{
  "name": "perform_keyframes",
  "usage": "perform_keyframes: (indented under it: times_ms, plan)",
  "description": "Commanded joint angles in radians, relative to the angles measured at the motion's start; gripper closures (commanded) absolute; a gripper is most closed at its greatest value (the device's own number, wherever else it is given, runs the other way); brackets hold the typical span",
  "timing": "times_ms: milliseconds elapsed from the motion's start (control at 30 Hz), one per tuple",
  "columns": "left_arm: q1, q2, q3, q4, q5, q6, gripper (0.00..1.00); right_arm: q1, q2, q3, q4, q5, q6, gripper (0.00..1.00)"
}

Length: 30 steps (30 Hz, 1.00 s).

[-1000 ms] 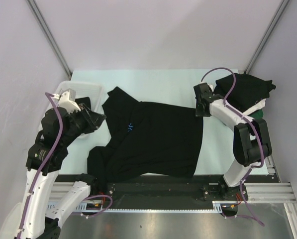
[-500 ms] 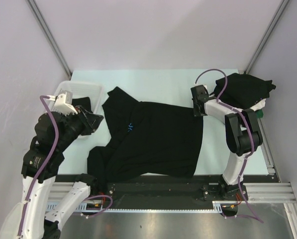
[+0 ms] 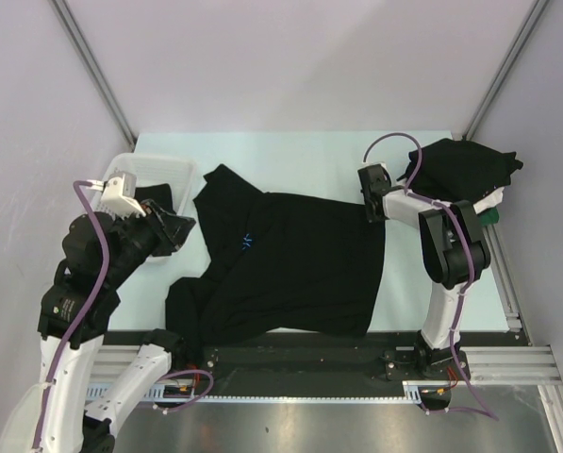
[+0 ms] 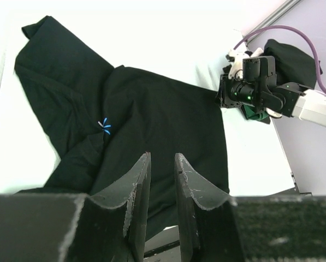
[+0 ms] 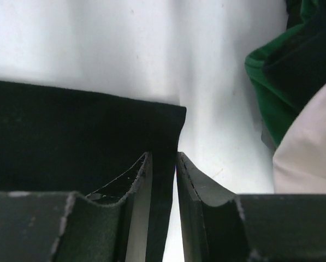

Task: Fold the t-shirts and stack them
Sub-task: Flatten out the tshirt

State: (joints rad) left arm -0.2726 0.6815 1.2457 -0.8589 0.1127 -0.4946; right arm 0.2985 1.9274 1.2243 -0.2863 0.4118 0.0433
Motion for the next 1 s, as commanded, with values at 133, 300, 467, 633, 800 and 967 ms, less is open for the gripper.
perform_keyframes:
  times_ms: [133, 300, 467, 633, 800, 967]
  plan:
    - [0.007, 0.016, 0.035, 0.02, 0.024, 0.031, 0.71, -0.005, 0.056, 0.003, 0.033, 0.004, -0.002, 0.71]
    - [0.007, 0.029, 0.038, 0.026, 0.03, 0.036, 0.71, -0.018, 0.07, 0.003, 0.016, -0.033, 0.01, 0.78]
    - [0.007, 0.039, 0.04, 0.035, 0.035, 0.039, 0.72, -0.038, 0.074, 0.003, 0.024, -0.079, 0.01, 0.92]
    - [0.009, 0.046, 0.043, 0.046, 0.038, 0.039, 0.72, -0.052, 0.076, 0.015, 0.022, -0.096, 0.01, 1.0]
    - [0.007, 0.052, 0.044, 0.049, 0.031, 0.042, 0.72, -0.061, 0.107, 0.073, 0.012, -0.102, -0.003, 1.0]
    - [0.009, 0.052, 0.047, 0.046, 0.03, 0.044, 0.72, -0.059, 0.174, 0.173, -0.013, -0.097, -0.037, 1.0]
